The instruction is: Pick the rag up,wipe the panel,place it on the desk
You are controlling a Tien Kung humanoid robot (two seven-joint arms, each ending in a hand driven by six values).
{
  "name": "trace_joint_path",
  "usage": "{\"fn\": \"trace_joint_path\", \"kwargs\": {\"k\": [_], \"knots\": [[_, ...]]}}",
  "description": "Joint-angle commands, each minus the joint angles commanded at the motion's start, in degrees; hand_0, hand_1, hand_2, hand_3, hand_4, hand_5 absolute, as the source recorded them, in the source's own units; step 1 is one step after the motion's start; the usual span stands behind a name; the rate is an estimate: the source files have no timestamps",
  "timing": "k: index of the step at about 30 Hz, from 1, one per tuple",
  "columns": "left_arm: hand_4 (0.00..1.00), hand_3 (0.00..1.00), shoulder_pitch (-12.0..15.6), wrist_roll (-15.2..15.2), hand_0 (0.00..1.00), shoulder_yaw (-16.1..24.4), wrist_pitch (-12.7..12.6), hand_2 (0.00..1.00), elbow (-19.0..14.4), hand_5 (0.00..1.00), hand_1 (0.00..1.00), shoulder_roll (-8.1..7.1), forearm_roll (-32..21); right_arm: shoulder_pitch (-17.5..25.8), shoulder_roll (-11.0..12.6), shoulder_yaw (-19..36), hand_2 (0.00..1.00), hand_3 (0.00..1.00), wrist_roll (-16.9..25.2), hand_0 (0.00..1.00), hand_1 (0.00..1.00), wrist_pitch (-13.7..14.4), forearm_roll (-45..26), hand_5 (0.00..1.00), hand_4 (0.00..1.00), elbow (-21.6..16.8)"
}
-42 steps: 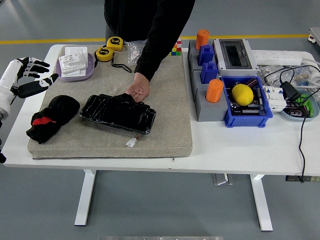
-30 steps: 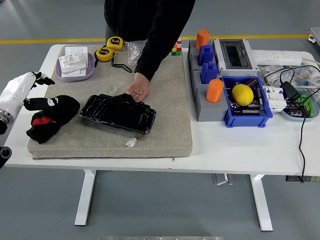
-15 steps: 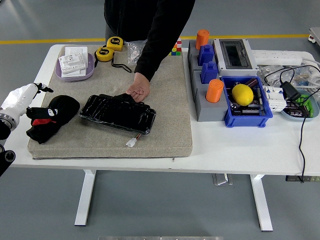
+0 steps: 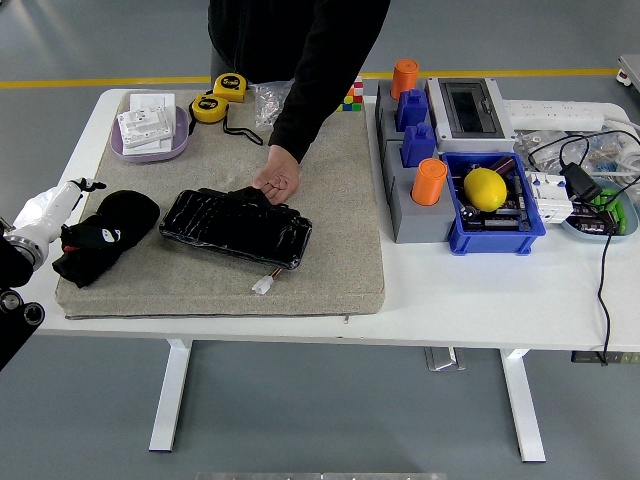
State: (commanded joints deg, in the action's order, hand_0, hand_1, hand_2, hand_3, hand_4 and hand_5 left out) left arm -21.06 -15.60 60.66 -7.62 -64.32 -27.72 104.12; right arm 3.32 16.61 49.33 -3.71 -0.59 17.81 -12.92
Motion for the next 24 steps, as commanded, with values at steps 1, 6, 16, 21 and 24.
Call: {"fn": "trace_joint_path", "kwargs": {"k": [1,6,16,21,24], "knots": [[0.892,0.893,-0.1,0.0,0.734,0.0,-0.2,0.919,0.3,0.329,0.861,0.17,-0.1,0.0,0.0,0.0,0.703,0.614,0.0,0.747,0.703,0.0,0.0,0.537,0.998,0.0],[0.888,0.894,-0.4,-0.2,0.730,-0.4,-0.7,0.926,1.6,0.322,0.862,0.99,-0.4,0.0,0.0,-0.1,0.703,0.614,0.0,0.747,0.703,0.0,-0.1,0.536,0.998,-0.1],[0.918,0.903,-0.7,0.1,0.716,-1.3,-1.0,0.919,3.0,0.370,0.810,1.50,-1.3,0.2,-0.1,0.2,0.703,0.613,0.0,0.746,0.702,0.1,0.1,0.536,0.998,-0.2],[0.919,0.902,-0.5,0.0,0.713,-1.7,-1.2,0.915,4.0,0.377,0.798,1.85,-1.6,0.3,-0.1,0.1,0.703,0.613,0.1,0.746,0.703,0.1,0.1,0.535,0.998,-0.3],[0.919,0.902,-0.5,-0.1,0.713,-1.8,-1.2,0.915,4.5,0.377,0.798,2.02,-1.7,0.3,-0.2,0.1,0.703,0.613,0.1,0.746,0.703,0.1,0.1,0.535,0.998,-0.3]]}}
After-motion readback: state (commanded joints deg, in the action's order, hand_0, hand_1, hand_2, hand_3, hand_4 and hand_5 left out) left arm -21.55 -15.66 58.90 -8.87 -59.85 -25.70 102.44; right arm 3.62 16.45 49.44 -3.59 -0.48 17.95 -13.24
